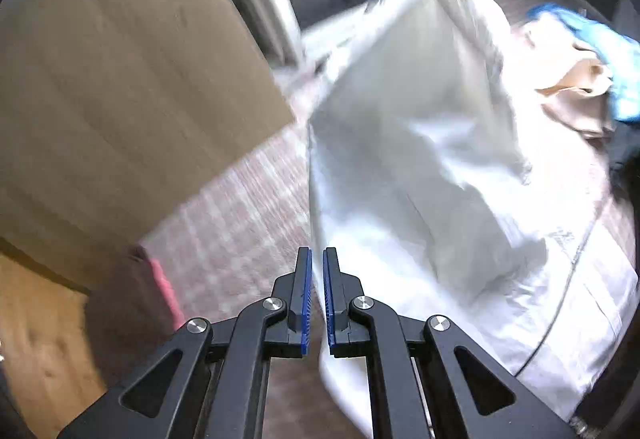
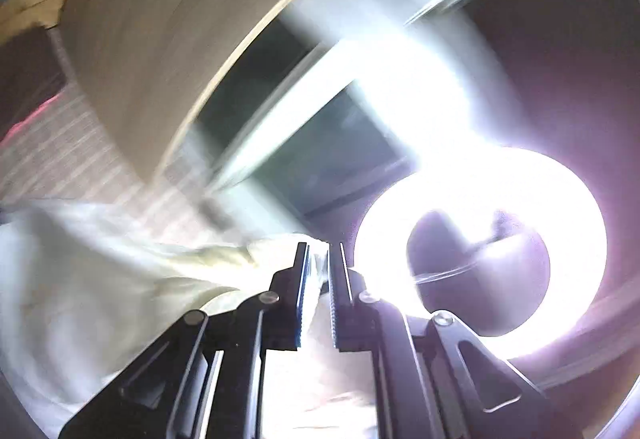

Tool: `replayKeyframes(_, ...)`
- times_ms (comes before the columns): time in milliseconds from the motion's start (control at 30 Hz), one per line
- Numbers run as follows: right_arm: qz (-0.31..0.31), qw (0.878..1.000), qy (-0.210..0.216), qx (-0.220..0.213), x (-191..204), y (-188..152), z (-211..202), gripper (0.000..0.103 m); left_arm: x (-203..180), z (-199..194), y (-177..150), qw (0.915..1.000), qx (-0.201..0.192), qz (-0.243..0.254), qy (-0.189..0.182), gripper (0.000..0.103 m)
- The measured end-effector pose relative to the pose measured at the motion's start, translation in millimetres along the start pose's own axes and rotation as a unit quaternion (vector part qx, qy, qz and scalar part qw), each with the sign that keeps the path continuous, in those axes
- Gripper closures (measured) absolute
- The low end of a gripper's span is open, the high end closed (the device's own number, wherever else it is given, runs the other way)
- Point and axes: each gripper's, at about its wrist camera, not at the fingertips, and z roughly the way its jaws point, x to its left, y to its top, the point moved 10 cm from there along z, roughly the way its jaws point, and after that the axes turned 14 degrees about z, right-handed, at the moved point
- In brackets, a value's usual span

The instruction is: Fold clothes

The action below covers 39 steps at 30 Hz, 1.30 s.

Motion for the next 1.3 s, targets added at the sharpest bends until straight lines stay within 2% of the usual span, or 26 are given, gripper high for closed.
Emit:
replayKeyframes(33, 0.004, 1.0, 0.006, 0.011, 5, -11, 8, 0.093, -5, -5, -9, 1.0, -0.004, -0.003, -0.006, 0.096)
replayKeyframes(100, 0.006, 1.0, 0.013, 0.014, 7, -32, 8, 0.082, -14, -16, -28, 0.9997, -0.011, -0.009, -0.018, 0.096)
replayKeyframes(200, 0.041, 0.998, 0.045, 0.014, 5, -62, -13, 0.08, -28, -32, -57, 0.999, -0.023, -0.017, -0.036, 0.096)
replayKeyframes(267, 0.065, 0.994, 0.083, 0.009, 6, -90, -35, 0.08, -37, -43, -76, 0.9981, -0.03, -0.023, -0.048, 0.088)
replayKeyframes(300, 0.074, 0.992, 0.102, 0.007, 7, -107, -48, 0.08, -41, -49, -85, 0.9977, -0.034, -0.026, -0.054, 0.08)
replayKeyframes(367, 0.091, 0.986, 0.136, 0.005, 13, -140, -70, 0.078, -50, -60, -104, 0.9965, -0.041, -0.031, -0.065, 0.077)
replayKeyframes(467, 0.14, 0.972, 0.19, 0.0, 16, -188, -97, 0.078, -66, -75, -135, 0.9942, -0.046, -0.048, -0.085, 0.077)
replayKeyframes(600, 0.222, 0.94, 0.26, 0.011, 17, -247, -121, 0.078, -103, -91, -185, 0.9899, -0.033, -0.091, -0.104, 0.077)
replayKeyframes(667, 0.245, 0.927, 0.284, 0.014, 21, -271, -131, 0.078, -128, -96, -204, 0.985, -0.036, -0.12, -0.119, 0.077)
replayKeyframes(700, 0.249, 0.925, 0.287, 0.014, 24, -283, -135, 0.078, -142, -98, -213, 0.9816, -0.04, -0.135, -0.129, 0.076)
replayKeyframes(800, 0.267, 0.913, 0.307, 0.019, 36, -311, -139, 0.077, -191, -93, -234, 0.9788, -0.036, -0.145, -0.139, 0.076)
replayKeyframes(867, 0.281, 0.901, 0.328, 0.028, 46, -330, -139, 0.077, -215, -86, -248, 0.9824, -0.022, -0.131, -0.132, 0.076)
replayKeyframes(1000, 0.292, 0.893, 0.339, 0.051, 69, -359, -122, 0.077, -238, -77, -273, 0.9878, 0.001, -0.116, -0.104, 0.076)
replayKeyframes(1033, 0.292, 0.892, 0.34, 0.056, 74, -364, -119, 0.077, -238, -77, -275, 0.9904, 0.002, -0.106, -0.089, 0.075)
replayKeyframes(1100, 0.292, 0.887, 0.351, 0.071, 85, -371, -111, 0.077, -234, -72, -278, 0.9974, 0.008, -0.063, -0.032, 0.071)
replayKeyframes(1133, 0.292, 0.884, 0.356, 0.078, 90, -374, -108, 0.077, -232, -68, -279, 0.9984, 0.012, -0.054, -0.017, 0.07)
replayKeyframes(1233, 0.281, 0.884, 0.365, 0.083, 103, -375, -103, 0.077, -231, -51, -272, 0.9996, 0.022, -0.02, -0.004, 0.07)
replayKeyframes(1300, 0.27, 0.886, 0.368, 0.081, 111, -374, -102, 0.077, -231, -44, -259, 0.9994, 0.012, -0.027, -0.017, 0.07)
